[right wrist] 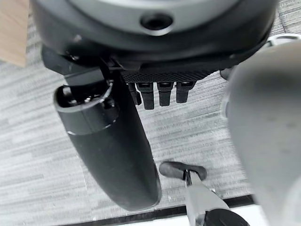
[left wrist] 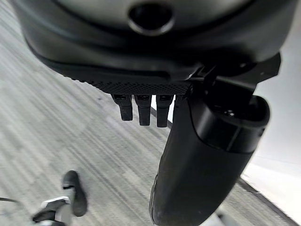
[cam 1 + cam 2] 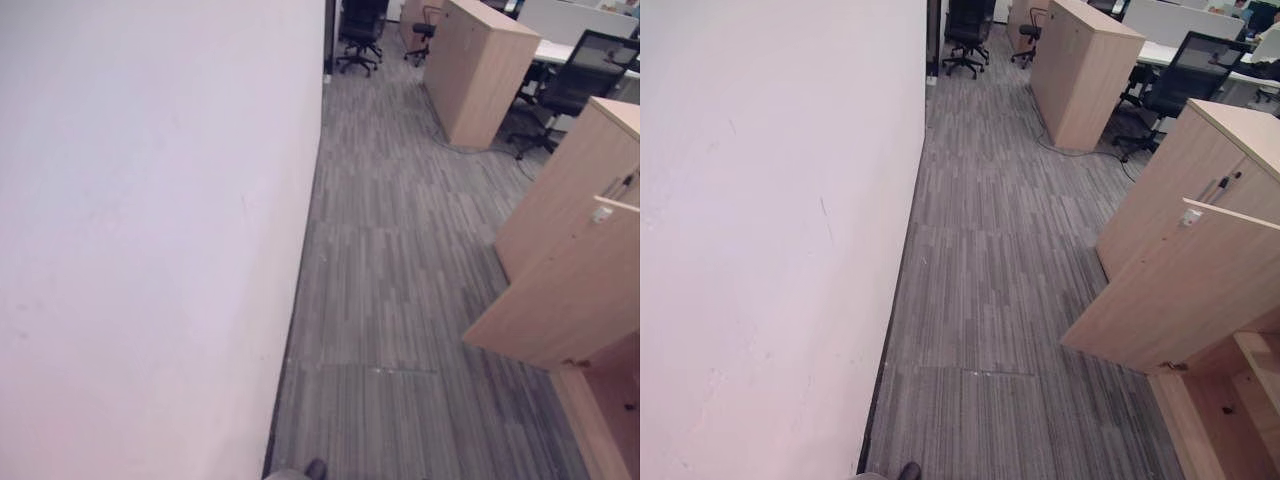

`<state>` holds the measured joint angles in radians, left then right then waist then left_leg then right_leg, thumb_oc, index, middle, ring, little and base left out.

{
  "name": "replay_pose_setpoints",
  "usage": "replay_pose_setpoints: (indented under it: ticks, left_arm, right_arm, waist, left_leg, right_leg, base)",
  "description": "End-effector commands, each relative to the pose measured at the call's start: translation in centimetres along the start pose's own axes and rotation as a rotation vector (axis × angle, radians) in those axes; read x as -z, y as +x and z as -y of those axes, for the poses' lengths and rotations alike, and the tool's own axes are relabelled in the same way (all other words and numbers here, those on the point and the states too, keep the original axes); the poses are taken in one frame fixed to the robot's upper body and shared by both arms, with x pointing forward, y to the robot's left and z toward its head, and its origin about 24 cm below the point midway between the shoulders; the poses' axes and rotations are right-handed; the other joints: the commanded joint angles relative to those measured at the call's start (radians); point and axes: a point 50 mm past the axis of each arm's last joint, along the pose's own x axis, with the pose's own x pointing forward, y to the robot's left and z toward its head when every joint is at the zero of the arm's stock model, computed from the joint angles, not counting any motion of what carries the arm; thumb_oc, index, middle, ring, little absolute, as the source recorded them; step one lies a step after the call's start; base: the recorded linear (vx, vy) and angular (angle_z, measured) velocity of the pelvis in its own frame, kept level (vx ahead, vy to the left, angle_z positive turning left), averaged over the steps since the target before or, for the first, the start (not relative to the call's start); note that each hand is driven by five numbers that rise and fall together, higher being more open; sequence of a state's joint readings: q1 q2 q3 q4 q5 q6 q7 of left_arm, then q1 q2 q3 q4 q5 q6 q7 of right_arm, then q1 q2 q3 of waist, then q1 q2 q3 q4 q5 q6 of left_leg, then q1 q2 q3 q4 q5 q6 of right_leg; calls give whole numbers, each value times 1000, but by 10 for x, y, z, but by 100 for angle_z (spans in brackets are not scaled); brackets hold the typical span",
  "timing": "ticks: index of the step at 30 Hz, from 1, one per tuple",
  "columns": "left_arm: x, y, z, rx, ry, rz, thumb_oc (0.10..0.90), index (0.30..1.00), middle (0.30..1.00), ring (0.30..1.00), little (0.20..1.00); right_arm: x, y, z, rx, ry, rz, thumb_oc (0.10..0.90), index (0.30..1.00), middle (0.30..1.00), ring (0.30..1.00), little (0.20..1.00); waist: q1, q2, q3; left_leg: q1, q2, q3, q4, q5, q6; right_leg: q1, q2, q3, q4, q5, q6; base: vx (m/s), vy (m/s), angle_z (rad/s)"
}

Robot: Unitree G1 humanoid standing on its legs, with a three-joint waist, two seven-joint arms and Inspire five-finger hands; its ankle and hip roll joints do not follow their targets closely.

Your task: Put the empty folder in the office cabinet

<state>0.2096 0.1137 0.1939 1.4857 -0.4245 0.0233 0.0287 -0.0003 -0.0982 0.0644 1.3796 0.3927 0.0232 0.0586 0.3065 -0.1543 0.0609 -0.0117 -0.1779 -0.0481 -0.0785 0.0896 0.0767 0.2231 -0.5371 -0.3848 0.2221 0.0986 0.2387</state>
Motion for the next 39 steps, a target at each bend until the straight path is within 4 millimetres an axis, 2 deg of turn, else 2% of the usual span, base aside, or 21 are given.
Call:
replay_pose_setpoints:
  ticks: [1,2,3,4,5,7,8,10,12,13,14,15,16,17,18,22,25,31,38,39]
  left_arm:
    - [-48,-4,-31,-94,51,174,800,900,900,900,900]
    - [-46,-4,-33,-97,56,165,800,900,900,900,900]
    - [-45,-4,-34,-98,56,160,800,900,900,900,900]
    - [-45,-4,-36,-103,61,159,800,900,900,900,900]
    - [-45,-4,-36,-103,61,159,800,900,900,900,900]
    - [-48,-5,-38,-108,43,163,800,900,900,900,900]
    - [-48,-5,-38,-107,39,164,800,900,900,900,900]
    - [-49,-5,-37,-106,30,166,800,900,900,900,900]
    - [-49,-5,-35,-104,38,160,800,900,900,900,900]
    - [-55,-5,-32,-94,53,175,800,900,900,900,900]
    - [-56,-5,-32,-94,53,176,800,900,900,900,900]
    - [-61,-6,-31,-92,58,188,800,900,900,900,900]
    - [-64,-6,-30,-86,58,194,800,900,900,900,900]
    - [-64,-6,-31,-87,59,194,800,900,900,900,900]
    - [-60,-6,-31,-88,54,183,800,900,900,900,900]
    - [-59,-6,-29,-87,50,180,800,900,900,900,900]
    - [-63,-6,-25,-79,55,190,800,900,900,900,900]
    - [-85,-9,-13,-63,95,264,800,900,900,900,900]
    - [-90,-10,-12,-68,119,277,800,900,900,900,900]
    - [-90,-10,-12,-68,126,278,800,900,900,900,900]
  right_arm:
    - [-20,-4,30,64,-39,55,800,900,900,900,900]
    - [-21,-4,31,64,-41,61,800,900,900,900,900]
    - [-21,-4,30,63,-40,62,800,900,900,900,900]
    - [-22,-4,29,56,-58,67,800,900,900,900,900]
    - [-22,-4,29,56,-58,67,800,900,900,900,900]
    - [-24,-4,27,48,-88,73,800,900,900,900,900]
    - [-26,-4,25,43,-93,77,800,900,900,900,900]
    - [-35,-4,25,41,-100,97,800,900,900,900,900]
    - [-44,-4,24,42,-101,119,800,900,900,900,900]
    - [-50,-4,20,36,-100,134,800,900,900,900,900]
    - [-51,-4,19,35,-99,135,800,900,900,900,900]
    - [-52,-4,16,30,-95,141,800,900,900,900,900]
    - [-50,-3,17,33,-67,138,800,900,900,900,900]
    - [-50,-3,16,32,-66,137,800,900,900,900,900]
    - [-45,-3,15,35,-46,129,800,900,900,900,900]
    - [-41,-3,19,53,-16,121,800,900,900,900,900]
    - [-45,-4,23,67,12,137,800,900,900,900,900]
    - [-47,-5,26,85,34,151,800,900,900,900,900]
    - [-46,-4,24,77,52,155,800,900,900,900,900]
    - [-46,-4,24,77,58,156,800,900,900,900,900]
  waist:
    - [16,41,-5]
    - [15,48,3]
    - [16,54,11]
    - [19,64,23]
    - [18,63,26]
    - [29,59,45]
    - [21,61,57]
    - [-2,89,90]
    - [-17,111,124]
    - [-16,112,154]
    - [-17,115,155]
    - [-9,104,162]
    - [3,82,152]
    - [1,83,151]
    - [8,66,130]
    - [1,63,104]
    - [-17,70,96]
    - [-61,65,104]
    - [-95,65,102]
    - [-111,68,98]
  left_leg:
    - [-14,-3,-73,-9,-87,-12]
    - [3,-14,-63,-9,-97,-1]
    - [28,-19,-58,-9,-111,8]
    - [61,-23,-26,-9,-134,17]
    - [65,-24,-27,-9,-135,18]
    - [87,-7,42,-9,-155,16]
    - [96,3,56,-9,-157,15]
    - [129,27,76,-9,-156,17]
    - [169,38,90,-9,-156,10]
    - [198,49,110,-9,-163,-3]
    - [199,54,108,-9,-162,-5]
    - [206,61,125,-9,-167,-15]
    - [202,63,140,-9,-173,-24]
    - [203,67,137,-9,-172,-26]
    - [200,76,136,-9,-182,-33]
    - [192,103,129,-9,-190,-42]
    - [188,119,127,-9,-195,-42]
    - [198,134,127,-9,-218,-49]
    - [220,149,133,-9,-239,-58]
    - [234,158,137,-9,-246,-59]
  right_leg:
    - [-26,-80,-28,2,199,14]
    - [-32,-114,-39,51,245,8]
    - [-34,-135,-45,96,251,4]
    - [-36,-184,-125,169,281,12]
    - [-33,-186,-125,172,279,12]
    - [-47,-208,-250,218,274,21]
    - [-65,-192,-282,239,253,20]
    - [-194,-125,-290,314,196,20]
    - [-296,-63,-335,300,191,23]
    - [-321,-10,-434,202,221,23]
    - [-313,-1,-441,190,226,23]
    - [-306,17,-522,127,253,23]
    - [-263,33,-586,37,237,23]
    - [-255,42,-593,23,241,23]
    - [-224,75,-606,-16,205,23]
    - [-218,99,-595,-36,173,18]
    - [-226,91,-593,-7,151,11]
    - [-223,82,-592,23,121,4]
    - [-229,85,-568,55,91,-3]
    - [-232,88,-553,71,78,-6]
  base:
    - [204,327,-6]
    - [144,320,-11]
    - [206,406,-19]
    - [144,266,-14]
    - [175,258,-19]
    - [124,101,-34]
    - [90,45,-52]
    - [53,37,-40]
    - [32,-65,-48]
    - [10,-144,-67]
    - [22,-191,-67]
    - [75,-212,-30]
    - [77,-218,-9]
    - [189,-218,10]
    - [134,-99,0]
    - [139,-111,-35]
    - [108,-70,2]
    - [82,-64,-5]
    - [93,-58,1]
    - [89,-38,4]
